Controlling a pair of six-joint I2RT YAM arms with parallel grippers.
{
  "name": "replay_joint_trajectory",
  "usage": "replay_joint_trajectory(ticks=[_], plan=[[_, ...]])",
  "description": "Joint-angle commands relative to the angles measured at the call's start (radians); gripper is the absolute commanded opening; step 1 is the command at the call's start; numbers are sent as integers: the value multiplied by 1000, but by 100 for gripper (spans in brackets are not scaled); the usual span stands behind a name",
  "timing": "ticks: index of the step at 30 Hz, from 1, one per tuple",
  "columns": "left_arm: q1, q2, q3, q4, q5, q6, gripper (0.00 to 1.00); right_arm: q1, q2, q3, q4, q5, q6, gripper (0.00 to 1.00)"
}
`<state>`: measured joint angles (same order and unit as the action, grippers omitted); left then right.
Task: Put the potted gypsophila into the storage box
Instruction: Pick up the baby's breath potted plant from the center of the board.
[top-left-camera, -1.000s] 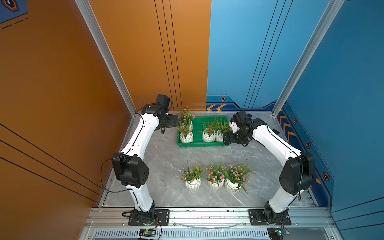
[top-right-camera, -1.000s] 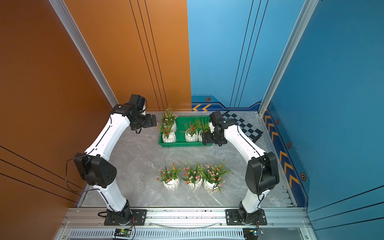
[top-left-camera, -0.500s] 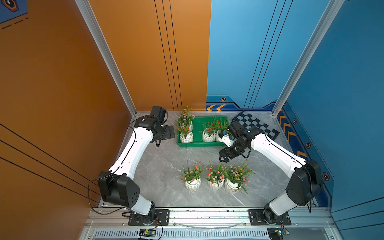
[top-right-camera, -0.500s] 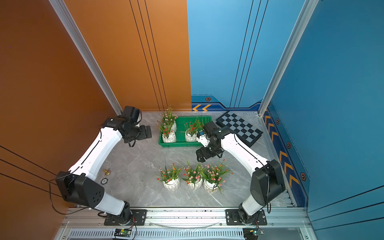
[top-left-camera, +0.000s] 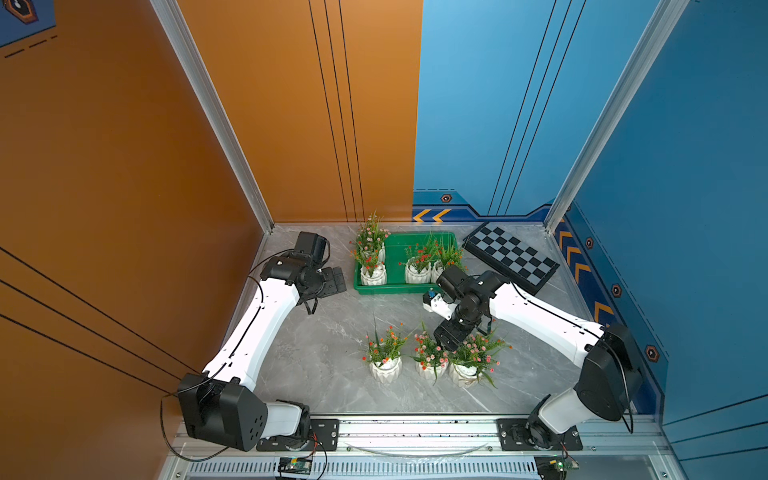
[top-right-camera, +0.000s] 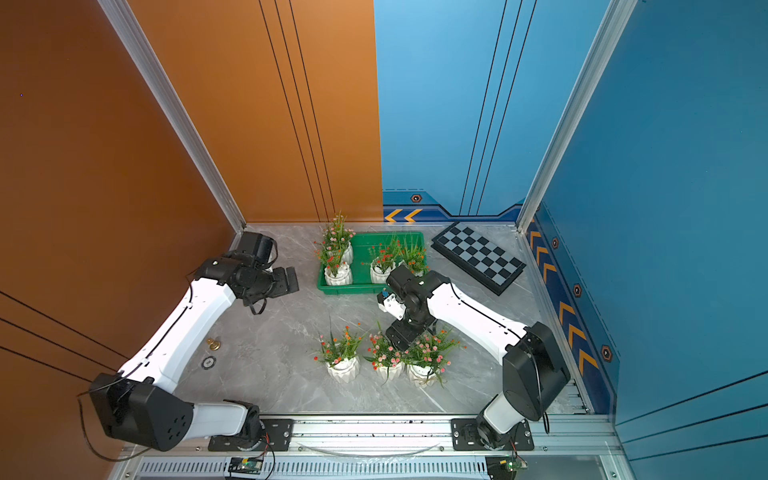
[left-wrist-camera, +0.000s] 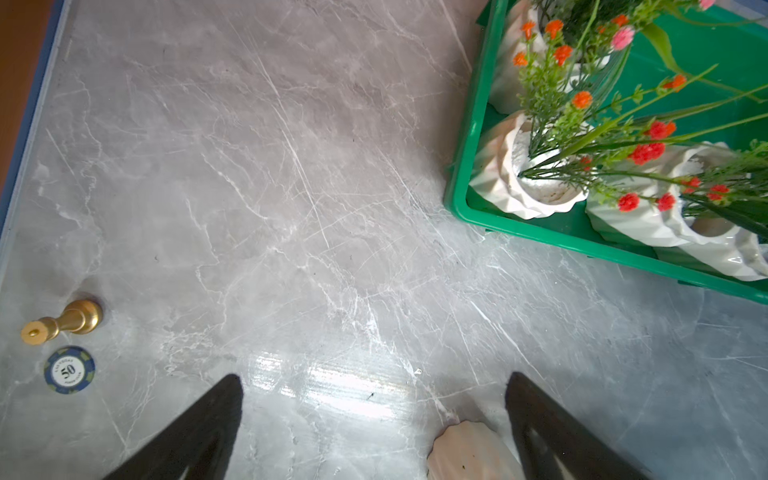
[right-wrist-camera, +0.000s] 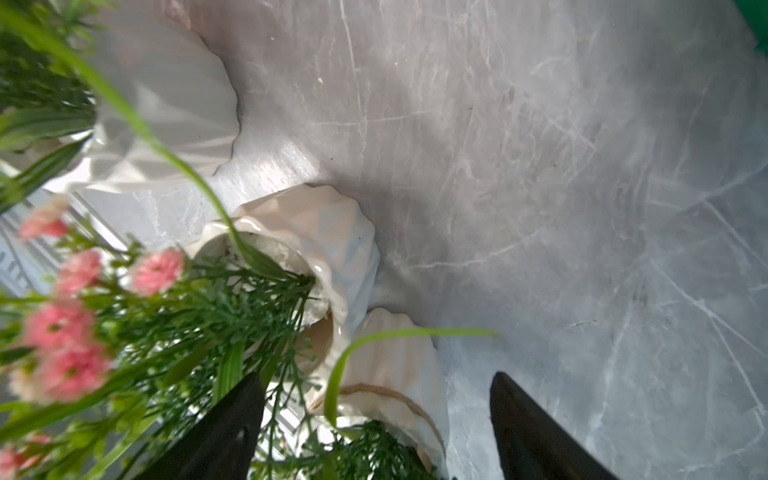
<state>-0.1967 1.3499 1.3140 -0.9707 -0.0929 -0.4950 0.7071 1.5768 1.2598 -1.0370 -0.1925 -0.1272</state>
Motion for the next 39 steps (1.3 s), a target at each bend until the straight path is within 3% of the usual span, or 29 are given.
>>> replay_joint_trajectory(ticks=[1, 11, 21, 34, 39], plan=[[6, -10, -12, 20, 25, -13, 100, 32, 41, -11, -6, 74, -10, 84], [9, 4, -18, 30, 30, -9, 100, 51, 130, 49, 21, 123, -7, 73], [18, 15, -33, 43, 33, -6, 100, 51, 162, 83, 23, 130, -13, 46], [26, 30, -55, 67, 54, -11, 100, 61, 190, 89, 34, 126, -9, 33], [27, 31, -65, 73, 61, -13, 100, 62, 191, 94, 43, 117, -3, 24]])
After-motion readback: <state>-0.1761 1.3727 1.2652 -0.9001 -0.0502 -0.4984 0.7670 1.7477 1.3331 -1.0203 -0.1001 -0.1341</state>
